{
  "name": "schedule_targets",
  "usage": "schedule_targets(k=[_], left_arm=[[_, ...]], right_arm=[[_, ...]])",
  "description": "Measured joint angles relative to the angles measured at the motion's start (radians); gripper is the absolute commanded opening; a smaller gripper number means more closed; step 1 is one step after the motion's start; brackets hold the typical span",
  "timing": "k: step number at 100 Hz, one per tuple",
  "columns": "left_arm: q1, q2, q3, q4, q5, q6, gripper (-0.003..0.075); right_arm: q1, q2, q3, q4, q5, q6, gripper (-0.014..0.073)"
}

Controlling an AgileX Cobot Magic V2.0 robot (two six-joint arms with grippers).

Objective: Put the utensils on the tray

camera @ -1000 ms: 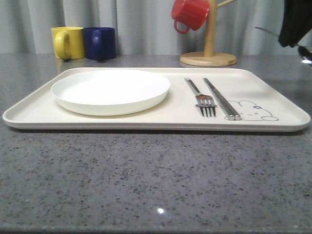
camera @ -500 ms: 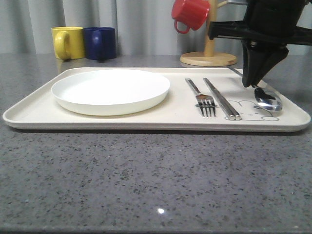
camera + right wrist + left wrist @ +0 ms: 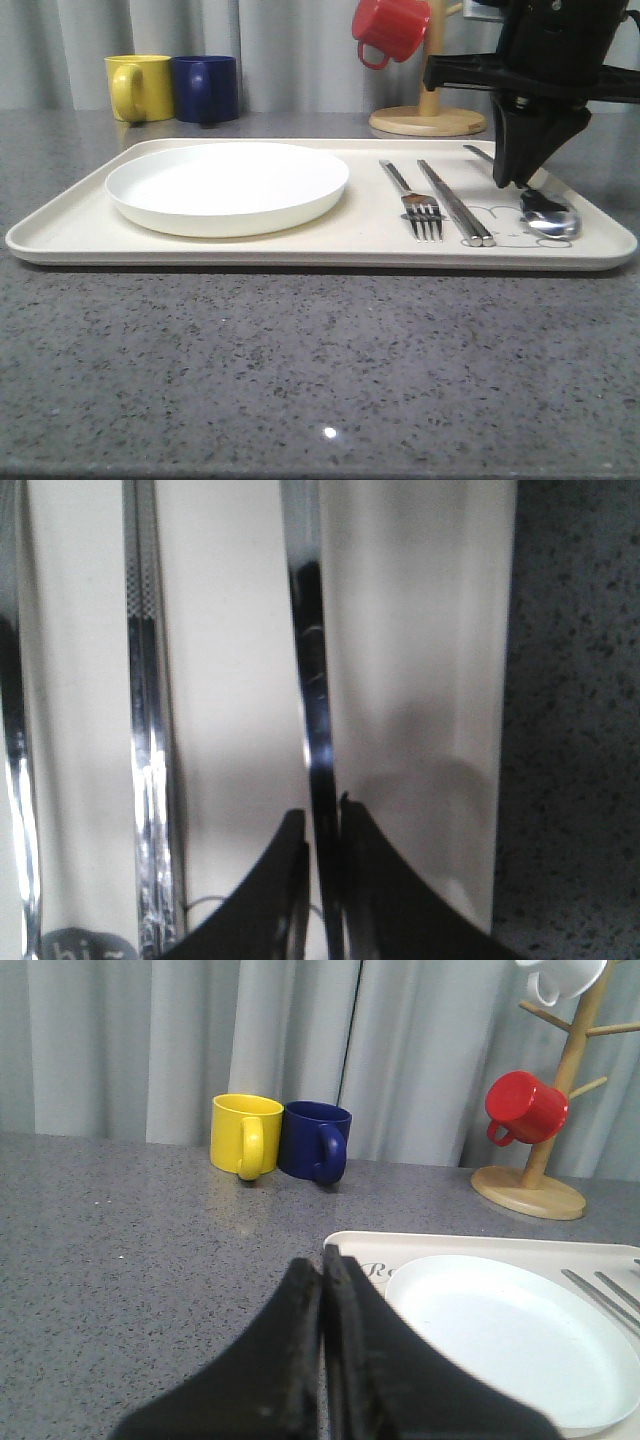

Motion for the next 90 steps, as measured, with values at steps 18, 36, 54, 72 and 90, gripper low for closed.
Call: schedule_targets(k=[18, 36, 54, 72, 90], left_arm=[[0.0, 0.0, 0.0, 0.0, 0.0, 0.0, -0.0018], [0.0, 0.0, 0.0, 0.0, 0.0, 0.0, -0.0018], [0.0, 0.0, 0.0, 0.0, 0.0, 0.0, -0.0018], [0.0, 0.0, 0.0, 0.0, 0.0, 0.0, -0.0018], [0.0, 0.0, 0.0, 0.0, 0.0, 0.0, -0.0018]], right_arm=[[0.0, 0.0, 0.0, 0.0, 0.0, 0.0, 0.032], [0.0, -0.006, 0.0, 0.0, -0.014, 0.0, 0.0324], [-0.036, -0.082, 0.0, -0.007, -0.026, -0.01, 0.0323], [-0.118, -0.212, 0.023, -0.021, -0.04, -0.062, 0.0323], [-0.192, -0.394, 0.154, -0.037, -0.084, -0.095, 0.0323]])
